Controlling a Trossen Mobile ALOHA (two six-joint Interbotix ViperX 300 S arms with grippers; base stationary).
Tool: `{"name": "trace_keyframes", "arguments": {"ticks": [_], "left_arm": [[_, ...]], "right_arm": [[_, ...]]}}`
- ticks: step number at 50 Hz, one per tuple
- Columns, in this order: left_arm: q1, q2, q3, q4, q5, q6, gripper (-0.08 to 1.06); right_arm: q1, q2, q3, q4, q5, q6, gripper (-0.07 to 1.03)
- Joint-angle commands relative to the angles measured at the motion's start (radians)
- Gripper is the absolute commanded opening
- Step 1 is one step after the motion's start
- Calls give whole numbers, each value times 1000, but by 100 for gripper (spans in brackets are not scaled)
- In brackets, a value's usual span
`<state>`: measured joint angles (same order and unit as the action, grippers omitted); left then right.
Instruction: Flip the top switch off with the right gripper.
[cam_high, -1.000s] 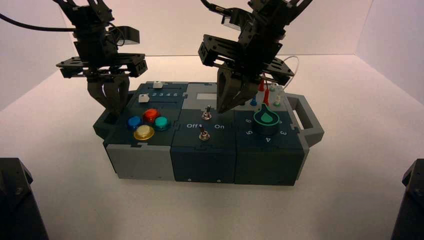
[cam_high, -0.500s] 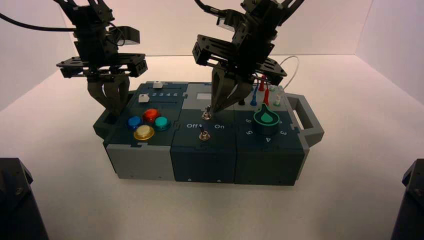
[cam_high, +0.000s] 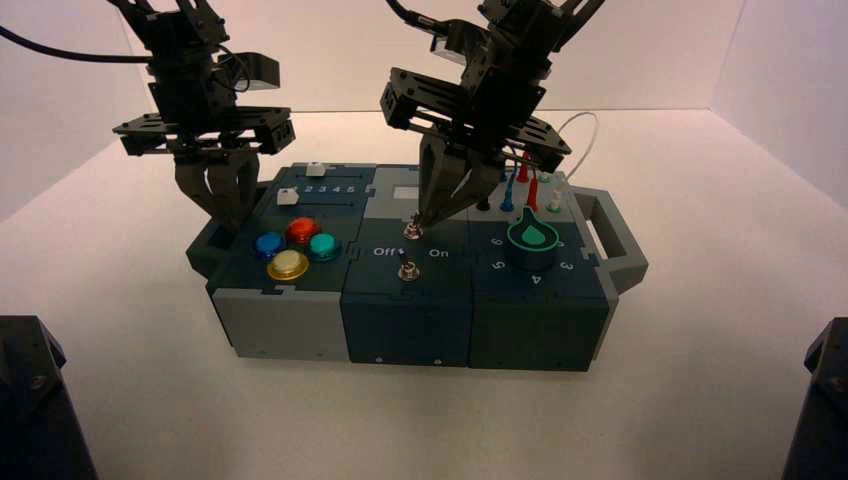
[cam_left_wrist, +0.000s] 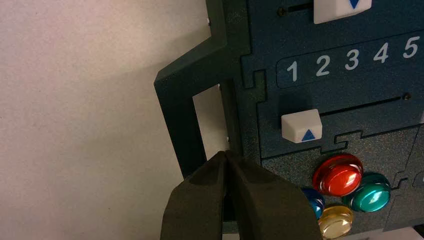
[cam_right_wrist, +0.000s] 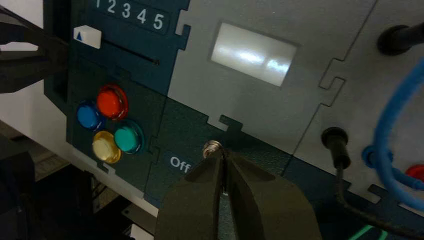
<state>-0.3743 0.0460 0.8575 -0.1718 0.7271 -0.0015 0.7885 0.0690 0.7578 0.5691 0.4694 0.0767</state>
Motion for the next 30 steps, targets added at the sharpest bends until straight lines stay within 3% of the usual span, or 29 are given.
{"name": "trace_keyframes", "arguments": {"ticks": [1,30], "left_arm": [[-20,-3,-11,-2,-5,3,-3],[-31,-3,-12,-3,-3,5,-3]], "right_arm": [[6,-20,-28,15,2,6,-2],[49,-9,-74,55,32,6,-3]]}}
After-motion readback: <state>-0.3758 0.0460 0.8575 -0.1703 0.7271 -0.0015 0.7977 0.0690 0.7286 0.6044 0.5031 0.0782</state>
